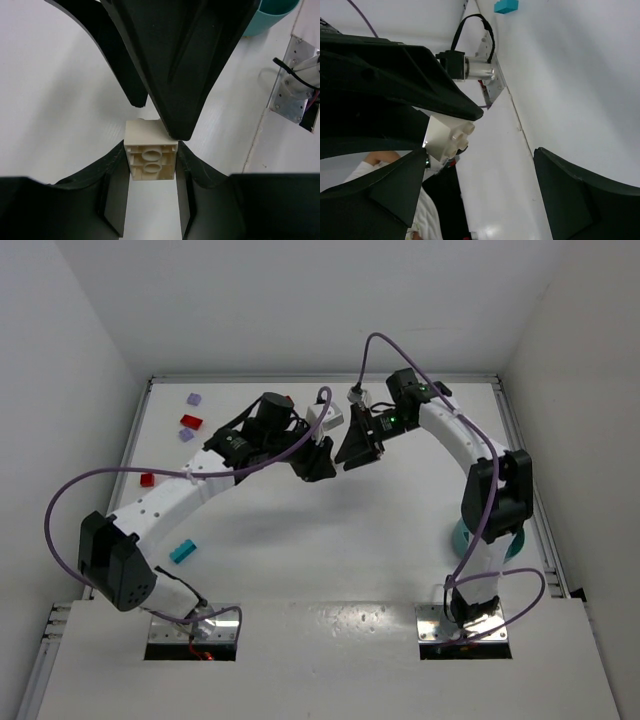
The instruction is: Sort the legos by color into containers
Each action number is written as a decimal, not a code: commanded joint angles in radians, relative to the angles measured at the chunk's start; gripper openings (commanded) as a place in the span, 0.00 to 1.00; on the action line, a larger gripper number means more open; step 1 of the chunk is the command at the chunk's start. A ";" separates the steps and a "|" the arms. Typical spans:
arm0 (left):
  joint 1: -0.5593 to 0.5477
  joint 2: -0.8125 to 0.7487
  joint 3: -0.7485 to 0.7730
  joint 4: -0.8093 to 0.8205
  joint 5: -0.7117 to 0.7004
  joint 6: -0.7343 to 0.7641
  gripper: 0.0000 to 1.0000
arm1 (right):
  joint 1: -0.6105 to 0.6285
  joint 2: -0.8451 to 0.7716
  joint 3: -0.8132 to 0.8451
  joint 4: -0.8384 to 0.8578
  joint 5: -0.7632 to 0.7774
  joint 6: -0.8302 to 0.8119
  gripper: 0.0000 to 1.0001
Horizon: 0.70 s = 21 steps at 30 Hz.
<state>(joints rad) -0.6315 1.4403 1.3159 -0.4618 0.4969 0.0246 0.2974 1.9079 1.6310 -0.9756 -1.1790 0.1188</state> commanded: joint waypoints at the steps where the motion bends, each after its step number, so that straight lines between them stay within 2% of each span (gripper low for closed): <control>1: -0.013 0.008 0.023 0.048 0.026 -0.017 0.13 | 0.016 0.017 0.012 0.069 -0.068 0.077 0.88; 9: -0.013 0.026 0.032 0.048 0.026 -0.028 0.13 | 0.025 0.039 0.012 0.101 -0.111 0.116 0.85; 12: -0.023 0.037 0.032 0.048 0.026 -0.028 0.13 | 0.034 0.048 0.012 0.101 -0.120 0.116 0.76; 14: -0.023 0.037 0.032 0.048 0.017 -0.028 0.13 | 0.034 0.048 -0.008 0.110 -0.120 0.116 0.64; 15: -0.023 0.037 0.032 0.048 0.008 -0.028 0.13 | 0.034 0.037 -0.008 0.110 -0.108 0.116 0.64; 19: -0.023 0.037 0.032 0.048 -0.004 -0.028 0.13 | 0.043 0.028 -0.028 0.121 -0.085 0.116 0.51; 21: -0.023 0.037 0.032 0.048 -0.029 -0.028 0.13 | 0.052 0.007 -0.054 0.121 -0.076 0.116 0.49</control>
<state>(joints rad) -0.6430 1.4826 1.3159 -0.4629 0.4885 0.0090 0.3359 1.9480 1.6028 -0.8845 -1.2613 0.2382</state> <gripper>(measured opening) 0.415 0.498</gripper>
